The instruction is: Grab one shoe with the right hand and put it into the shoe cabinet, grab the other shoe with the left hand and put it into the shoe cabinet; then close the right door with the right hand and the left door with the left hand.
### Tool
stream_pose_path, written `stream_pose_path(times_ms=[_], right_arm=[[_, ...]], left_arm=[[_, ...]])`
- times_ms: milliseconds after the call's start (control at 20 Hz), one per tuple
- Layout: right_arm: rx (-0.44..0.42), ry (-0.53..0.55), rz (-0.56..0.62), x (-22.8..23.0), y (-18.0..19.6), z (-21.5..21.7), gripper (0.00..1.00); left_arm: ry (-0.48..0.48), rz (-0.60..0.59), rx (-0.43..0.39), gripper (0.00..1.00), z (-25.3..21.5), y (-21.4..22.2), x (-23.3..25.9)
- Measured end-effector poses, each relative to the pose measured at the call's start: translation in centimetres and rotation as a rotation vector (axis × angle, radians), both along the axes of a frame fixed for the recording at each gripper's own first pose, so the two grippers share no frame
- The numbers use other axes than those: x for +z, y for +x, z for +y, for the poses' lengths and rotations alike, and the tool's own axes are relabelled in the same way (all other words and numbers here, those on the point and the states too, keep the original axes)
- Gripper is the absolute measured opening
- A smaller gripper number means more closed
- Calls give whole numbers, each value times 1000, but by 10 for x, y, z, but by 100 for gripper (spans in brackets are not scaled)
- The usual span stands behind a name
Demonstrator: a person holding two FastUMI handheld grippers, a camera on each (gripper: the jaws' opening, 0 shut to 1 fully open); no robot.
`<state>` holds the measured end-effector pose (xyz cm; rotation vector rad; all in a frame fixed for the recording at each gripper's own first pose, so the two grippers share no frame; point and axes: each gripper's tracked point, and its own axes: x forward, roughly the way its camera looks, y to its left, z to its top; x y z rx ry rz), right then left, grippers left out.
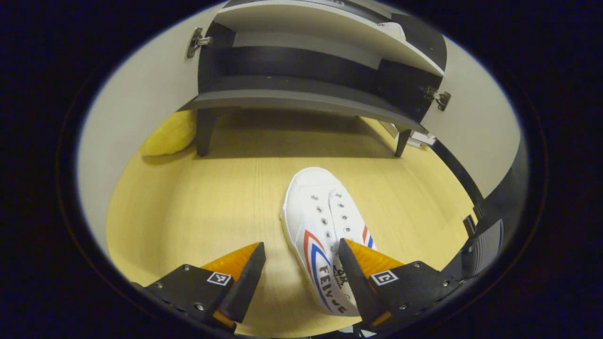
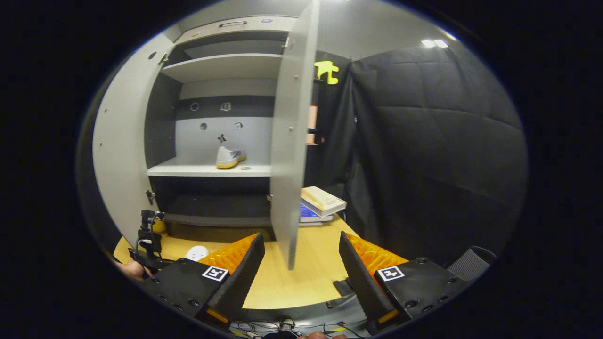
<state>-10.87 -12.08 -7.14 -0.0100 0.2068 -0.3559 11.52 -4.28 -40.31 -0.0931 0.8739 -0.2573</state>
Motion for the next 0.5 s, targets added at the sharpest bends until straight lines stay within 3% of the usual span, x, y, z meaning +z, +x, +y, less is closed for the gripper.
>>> stream_pose_path(times_ms=[100,150,250,450,500], right_arm=[[-93,17,14,-3,-21,-29,96],[-132,31,14,-2,-28,-41,96],[-201,49,7,1,-39,-64,99],[-283,22,-4,6,-47,-101,99],[-296,13,-7,8,-47,-109,99]], left_arm=[[12,-5,-22,57,-7,0,1],[27,-3,-36,51,-6,1,1],[-5,55,-17,51,-7,-9,-3],[-76,123,40,35,-4,-6,-5],[-87,123,50,35,-5,-2,-9]])
